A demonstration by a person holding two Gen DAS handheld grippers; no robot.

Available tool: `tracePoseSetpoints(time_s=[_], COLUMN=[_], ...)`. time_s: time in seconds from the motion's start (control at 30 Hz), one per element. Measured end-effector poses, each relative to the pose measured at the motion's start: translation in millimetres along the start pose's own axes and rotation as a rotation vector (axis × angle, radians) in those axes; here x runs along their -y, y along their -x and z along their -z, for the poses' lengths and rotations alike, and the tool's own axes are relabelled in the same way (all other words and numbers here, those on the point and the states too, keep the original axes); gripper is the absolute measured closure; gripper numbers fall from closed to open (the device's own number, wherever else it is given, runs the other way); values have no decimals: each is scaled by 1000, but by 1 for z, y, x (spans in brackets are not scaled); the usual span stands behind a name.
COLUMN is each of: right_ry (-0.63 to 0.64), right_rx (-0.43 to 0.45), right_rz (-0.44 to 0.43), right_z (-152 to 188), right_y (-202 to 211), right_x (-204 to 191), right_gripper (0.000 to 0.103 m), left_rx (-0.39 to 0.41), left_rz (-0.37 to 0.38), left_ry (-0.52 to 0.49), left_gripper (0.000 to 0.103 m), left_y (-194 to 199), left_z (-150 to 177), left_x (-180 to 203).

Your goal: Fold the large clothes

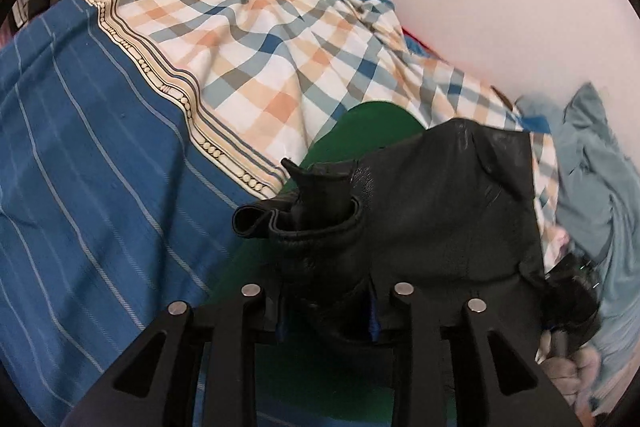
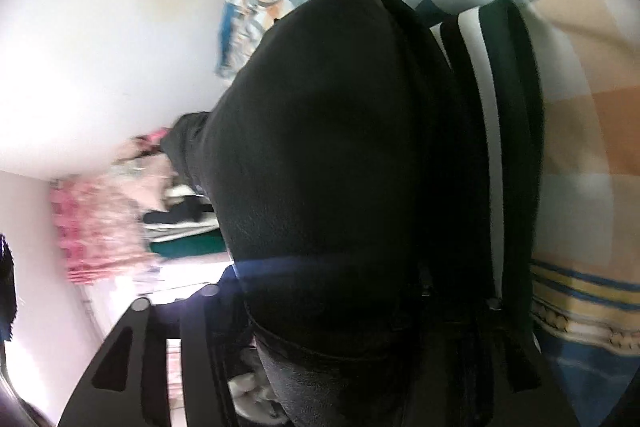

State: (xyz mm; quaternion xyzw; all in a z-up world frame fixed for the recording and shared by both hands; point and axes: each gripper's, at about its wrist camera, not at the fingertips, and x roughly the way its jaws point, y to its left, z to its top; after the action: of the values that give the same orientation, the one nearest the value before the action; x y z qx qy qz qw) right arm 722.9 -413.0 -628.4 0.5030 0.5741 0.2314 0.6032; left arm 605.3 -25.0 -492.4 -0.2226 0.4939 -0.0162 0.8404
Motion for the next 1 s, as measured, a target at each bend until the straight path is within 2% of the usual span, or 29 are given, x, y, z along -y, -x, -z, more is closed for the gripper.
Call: tracePoseSetpoints(time_s=[0.07,0.13,0.2,0.23,0.27,0.3,0.33,0.37,0.43,0.47,0.53,0.6,0.8,1.0], right_ry=[80,169,247,287,322,337,359,365,365,361,337,320,297,356], right_rx=[33,94,159,195,222,246,280,292,330,341,370,395,496,608], right_rz=[190,396,577,669,771,837,914,954,1060,1073,1109,1132,1151,1177], right_z=[13,33,54,67,82,94,114,120,154,160,197,217,315,425], right_y=[1,5,7,7,6,5,4,3,0,21,26,56,97,142], right_x=[-29,-56,-78,-89,-100,-108,-117,-125,-139,-132,-148,-166,-238,-322], right_gripper=[26,20,15,14,12,11,11,11,10,10,10,9,9,9], left_rx=[-27,-34,-38,-35,-21,-7,5,23,30,31,41,37,64,107], left_rz=[-27,-73,-137,-163,-222,-275,-296,-313,-331,-351,-368,-371,-323,-255], left_ry=[-38,-98,-171,-197,-242,-289,-313,-350,-390,-417,-474,-503,-558,-576], left_gripper=[74,72,61,52,16,2,2,2,2,2,2,2,2,2], left_y=[1,5,10,12,17,23,28,40,54,65,91,112,208,321], left_z=[-5,-8,-6,-5,-2,0,1,5,9,13,23,28,47,66], left_x=[4,13,25,30,38,46,49,56,62,67,77,83,103,118])
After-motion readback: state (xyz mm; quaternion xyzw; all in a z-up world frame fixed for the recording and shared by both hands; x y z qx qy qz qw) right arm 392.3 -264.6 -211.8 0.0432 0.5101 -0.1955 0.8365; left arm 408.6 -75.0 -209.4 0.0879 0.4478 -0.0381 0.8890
